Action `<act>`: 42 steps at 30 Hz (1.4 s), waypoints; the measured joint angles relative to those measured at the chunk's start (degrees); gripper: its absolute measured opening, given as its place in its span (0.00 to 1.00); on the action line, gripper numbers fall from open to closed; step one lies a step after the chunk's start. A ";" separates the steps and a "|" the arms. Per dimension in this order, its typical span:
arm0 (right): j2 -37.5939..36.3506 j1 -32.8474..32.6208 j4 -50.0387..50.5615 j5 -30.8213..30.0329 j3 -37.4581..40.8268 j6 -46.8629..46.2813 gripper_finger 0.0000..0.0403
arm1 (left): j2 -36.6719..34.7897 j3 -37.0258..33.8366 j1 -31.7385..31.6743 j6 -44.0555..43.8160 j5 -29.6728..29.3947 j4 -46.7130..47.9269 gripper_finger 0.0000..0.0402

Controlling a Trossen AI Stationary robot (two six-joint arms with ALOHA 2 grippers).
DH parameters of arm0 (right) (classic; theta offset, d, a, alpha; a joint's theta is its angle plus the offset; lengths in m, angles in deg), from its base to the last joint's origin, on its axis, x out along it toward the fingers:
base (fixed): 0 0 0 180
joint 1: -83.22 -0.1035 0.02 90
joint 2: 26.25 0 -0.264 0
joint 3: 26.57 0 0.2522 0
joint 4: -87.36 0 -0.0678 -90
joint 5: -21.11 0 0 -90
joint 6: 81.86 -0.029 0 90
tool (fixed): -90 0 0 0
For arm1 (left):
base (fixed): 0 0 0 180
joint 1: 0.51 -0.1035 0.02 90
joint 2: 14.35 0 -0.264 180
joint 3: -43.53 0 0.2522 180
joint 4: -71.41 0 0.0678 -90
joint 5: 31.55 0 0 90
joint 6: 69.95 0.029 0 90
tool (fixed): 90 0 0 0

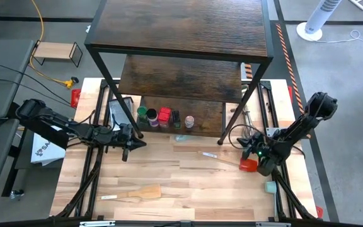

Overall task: Shelf spices
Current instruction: Adjust the shelf on the table

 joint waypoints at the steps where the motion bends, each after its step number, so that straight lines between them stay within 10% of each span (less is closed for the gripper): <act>1: -0.88 0.00 -0.35 1.10 -0.04 2.02 0.00 | 0.24 0.00 0.00 -0.37 -0.16 0.00 0.00; 8: -10.91 4.26 -18.72 16.15 0.00 35.14 0.00 | 0.35 0.00 0.00 -0.18 -0.44 2.43 0.00; 17: -18.44 29.80 -27.81 42.79 -0.09 76.59 0.00 | 0.33 0.00 0.00 -4.46 3.44 2.69 0.00; 28: -23.22 56.06 -38.34 72.52 5.20 93.55 0.00 | 0.35 0.00 0.00 -2.71 5.13 3.06 0.01; 35: -25.38 63.70 -45.39 76.14 5.22 102.43 0.00 | 0.51 0.07 0.02 -2.48 6.64 4.46 0.01; 42: -25.61 69.35 -44.77 64.48 5.22 106.38 0.00 | 0.84 0.04 0.02 -2.44 6.23 7.59 0.01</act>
